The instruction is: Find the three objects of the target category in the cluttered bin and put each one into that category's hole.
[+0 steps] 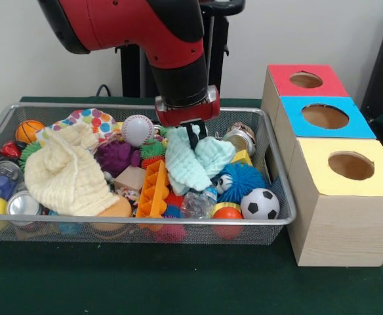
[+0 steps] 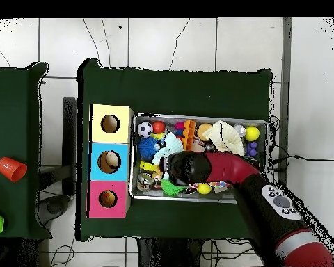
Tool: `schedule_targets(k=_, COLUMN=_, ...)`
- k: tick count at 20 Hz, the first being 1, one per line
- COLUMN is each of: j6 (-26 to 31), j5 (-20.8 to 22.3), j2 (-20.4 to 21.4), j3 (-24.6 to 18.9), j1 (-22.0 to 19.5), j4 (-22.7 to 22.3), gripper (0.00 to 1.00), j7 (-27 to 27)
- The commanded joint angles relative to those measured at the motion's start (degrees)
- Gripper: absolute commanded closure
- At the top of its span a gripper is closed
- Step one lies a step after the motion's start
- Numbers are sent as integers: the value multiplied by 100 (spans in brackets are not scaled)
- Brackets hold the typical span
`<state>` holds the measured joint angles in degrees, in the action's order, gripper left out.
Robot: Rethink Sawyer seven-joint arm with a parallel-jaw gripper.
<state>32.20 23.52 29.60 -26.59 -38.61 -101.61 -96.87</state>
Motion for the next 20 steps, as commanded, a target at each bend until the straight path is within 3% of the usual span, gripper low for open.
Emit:
schedule_targets(k=1, j6=435, j5=3, j2=-28, j3=-291, j1=-211, j4=181, gripper=100, j7=428)
schedule_targets(k=9, j6=361, j5=162, j2=-169, j3=-339, j1=-321, j4=302, gripper=100, j7=582)
schedule_targets(k=20, j6=1858, j5=224, j2=-90, j3=-454, j1=-729, j4=1097, gripper=100, j7=1660)
